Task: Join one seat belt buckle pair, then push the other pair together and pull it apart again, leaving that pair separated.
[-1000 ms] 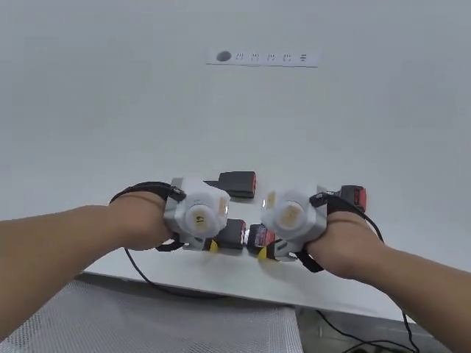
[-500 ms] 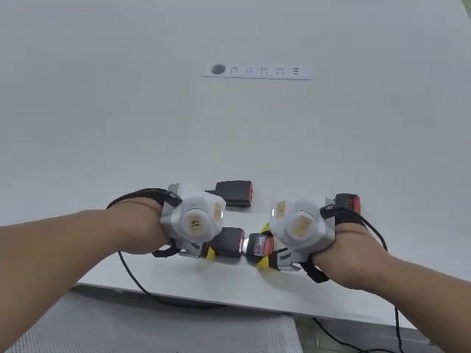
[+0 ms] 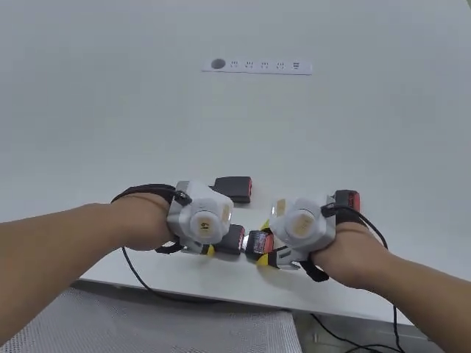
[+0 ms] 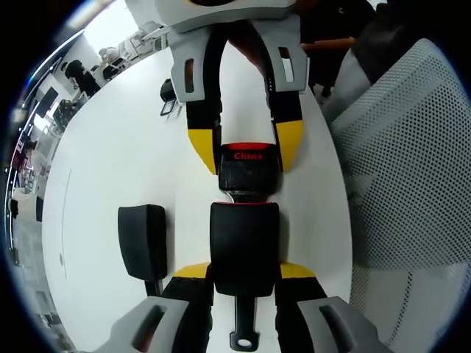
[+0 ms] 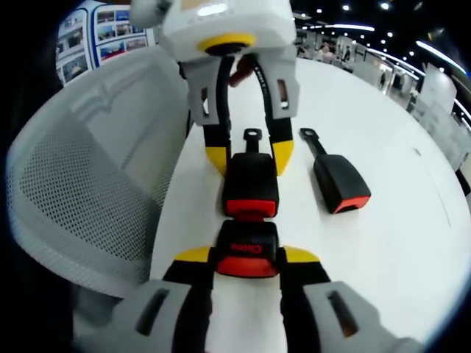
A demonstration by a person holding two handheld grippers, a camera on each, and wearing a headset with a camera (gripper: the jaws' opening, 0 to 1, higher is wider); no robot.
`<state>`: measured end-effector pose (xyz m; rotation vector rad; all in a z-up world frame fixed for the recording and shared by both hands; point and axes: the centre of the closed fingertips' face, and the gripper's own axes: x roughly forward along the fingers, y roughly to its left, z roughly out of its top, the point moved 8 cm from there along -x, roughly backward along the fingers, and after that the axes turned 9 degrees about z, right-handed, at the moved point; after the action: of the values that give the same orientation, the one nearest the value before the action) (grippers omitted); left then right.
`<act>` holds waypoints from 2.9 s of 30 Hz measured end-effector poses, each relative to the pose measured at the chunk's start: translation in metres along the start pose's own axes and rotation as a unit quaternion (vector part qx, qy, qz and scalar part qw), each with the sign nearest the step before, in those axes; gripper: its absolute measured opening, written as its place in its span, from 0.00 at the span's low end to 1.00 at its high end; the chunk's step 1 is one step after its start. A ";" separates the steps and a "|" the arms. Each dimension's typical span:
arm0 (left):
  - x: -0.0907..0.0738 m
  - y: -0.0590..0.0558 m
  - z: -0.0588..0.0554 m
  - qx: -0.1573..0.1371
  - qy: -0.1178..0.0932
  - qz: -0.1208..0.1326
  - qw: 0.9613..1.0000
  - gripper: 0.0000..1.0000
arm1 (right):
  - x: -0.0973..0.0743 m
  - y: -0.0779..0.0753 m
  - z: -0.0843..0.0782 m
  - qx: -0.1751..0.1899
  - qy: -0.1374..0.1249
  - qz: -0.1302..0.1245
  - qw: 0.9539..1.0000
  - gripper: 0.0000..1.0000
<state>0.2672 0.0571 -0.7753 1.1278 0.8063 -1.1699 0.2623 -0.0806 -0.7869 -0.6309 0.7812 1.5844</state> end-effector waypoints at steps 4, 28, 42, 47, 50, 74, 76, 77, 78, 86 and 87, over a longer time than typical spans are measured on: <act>0.000 0.001 -0.001 -0.009 0.002 0.002 1.000 0.34 | 0.000 0.000 0.001 0.001 0.003 -0.004 1.000 0.35; -0.034 0.059 0.007 -0.052 -0.032 0.074 0.995 0.43 | -0.058 -0.011 -0.012 0.002 0.003 -0.044 0.999 0.34; -0.009 0.088 0.004 -0.051 -0.017 0.057 0.997 0.47 | -0.111 -0.057 -0.068 0.038 0.026 -0.090 0.995 0.36; 0.002 0.094 0.004 -0.049 -0.016 0.049 0.997 0.47 | -0.118 -0.064 -0.083 0.040 0.039 -0.091 0.994 0.38; 0.009 0.095 0.001 -0.037 -0.008 0.042 0.998 0.47 | -0.118 -0.068 -0.092 0.038 0.045 -0.088 0.994 0.39; 0.023 0.095 0.000 0.004 0.004 0.021 1.000 0.32 | -0.113 -0.077 -0.110 0.043 0.053 -0.052 0.996 0.34; 0.023 0.095 0.000 0.000 0.006 0.018 1.000 0.32 | -0.112 -0.076 -0.108 0.043 0.055 -0.053 0.996 0.34; 0.023 0.096 0.000 -0.001 0.006 0.017 1.000 0.32 | -0.112 -0.076 -0.107 0.043 0.055 -0.053 0.996 0.34; 0.023 0.096 0.000 -0.002 0.006 0.016 1.000 0.32 | -0.112 -0.075 -0.105 0.043 0.056 -0.055 0.996 0.34; 0.025 0.096 -0.001 -0.008 0.000 0.016 1.000 0.32 | -0.099 -0.069 -0.090 0.048 0.040 -0.070 0.996 0.34; 0.025 0.097 -0.002 -0.010 0.000 0.016 1.000 0.32 | -0.097 -0.068 -0.088 0.048 0.039 -0.070 0.996 0.34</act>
<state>0.3668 0.0519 -0.7751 1.1204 0.7951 -1.1344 0.3424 -0.2044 -0.7766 -0.6667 0.8465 1.3928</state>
